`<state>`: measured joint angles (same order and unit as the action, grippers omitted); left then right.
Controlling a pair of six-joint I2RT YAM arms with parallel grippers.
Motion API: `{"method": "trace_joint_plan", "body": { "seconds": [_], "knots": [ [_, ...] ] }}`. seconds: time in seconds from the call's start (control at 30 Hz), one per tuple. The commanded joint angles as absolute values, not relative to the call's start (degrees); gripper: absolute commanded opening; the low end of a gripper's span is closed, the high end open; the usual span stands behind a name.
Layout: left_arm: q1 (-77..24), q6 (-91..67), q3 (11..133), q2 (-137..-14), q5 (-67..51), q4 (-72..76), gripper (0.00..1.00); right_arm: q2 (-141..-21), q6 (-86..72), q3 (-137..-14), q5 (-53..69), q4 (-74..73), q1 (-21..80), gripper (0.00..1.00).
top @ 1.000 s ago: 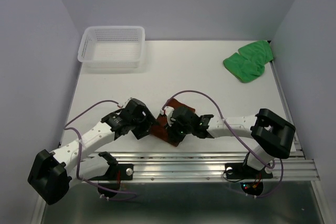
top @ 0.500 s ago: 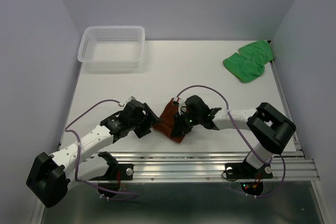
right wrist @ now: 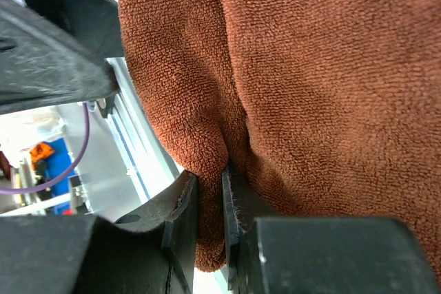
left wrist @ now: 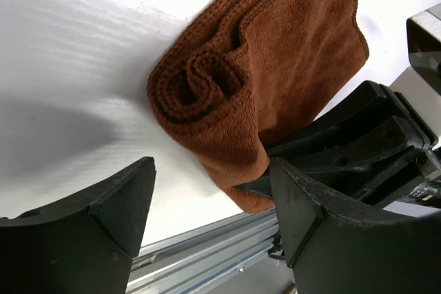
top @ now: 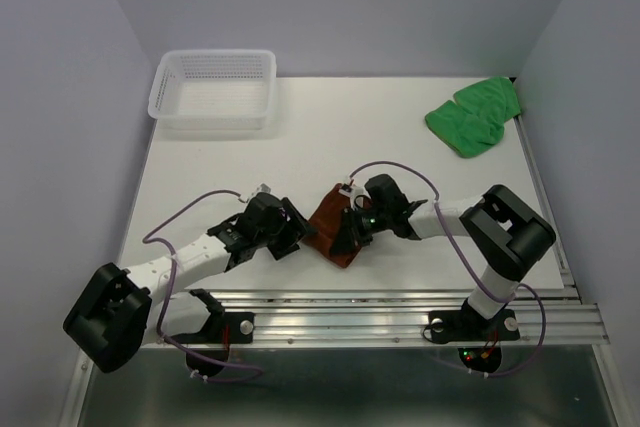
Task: Roll the towels
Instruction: Roll the towel
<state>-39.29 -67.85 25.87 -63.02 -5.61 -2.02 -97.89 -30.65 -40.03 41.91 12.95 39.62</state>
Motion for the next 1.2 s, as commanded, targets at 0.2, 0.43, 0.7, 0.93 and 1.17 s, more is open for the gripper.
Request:
{"method": "trace_joint_plan", "body": {
  "seconds": [0.2,0.43,0.7,0.93,1.17],
  "knots": [
    [-39.9,-66.4,26.2,-70.1,-5.7,7.2,0.58,-99.4,-31.6,-37.9,43.2,14.5,35.9,0.02],
    [-41.0,-66.5,28.0,-73.6,-1.8,8.3,0.35,-100.7,-30.8,-37.6,44.2,14.7,35.9,0.05],
    [-42.6,-65.6,34.6,-82.9,-2.0,0.3,0.0,-93.5,-25.7,-39.0,41.8,8.5,35.9,0.49],
    [-47.6,-68.3,42.1,-85.9,1.1,-11.5,0.0,-78.0,-18.5,-40.8,28.0,-3.3,37.5,0.61],
    [-48.4,-68.8,46.0,-86.1,1.1,-16.2,0.0,-68.3,-12.7,-39.5,13.5,-7.1,48.1,0.64]
  ]
}}
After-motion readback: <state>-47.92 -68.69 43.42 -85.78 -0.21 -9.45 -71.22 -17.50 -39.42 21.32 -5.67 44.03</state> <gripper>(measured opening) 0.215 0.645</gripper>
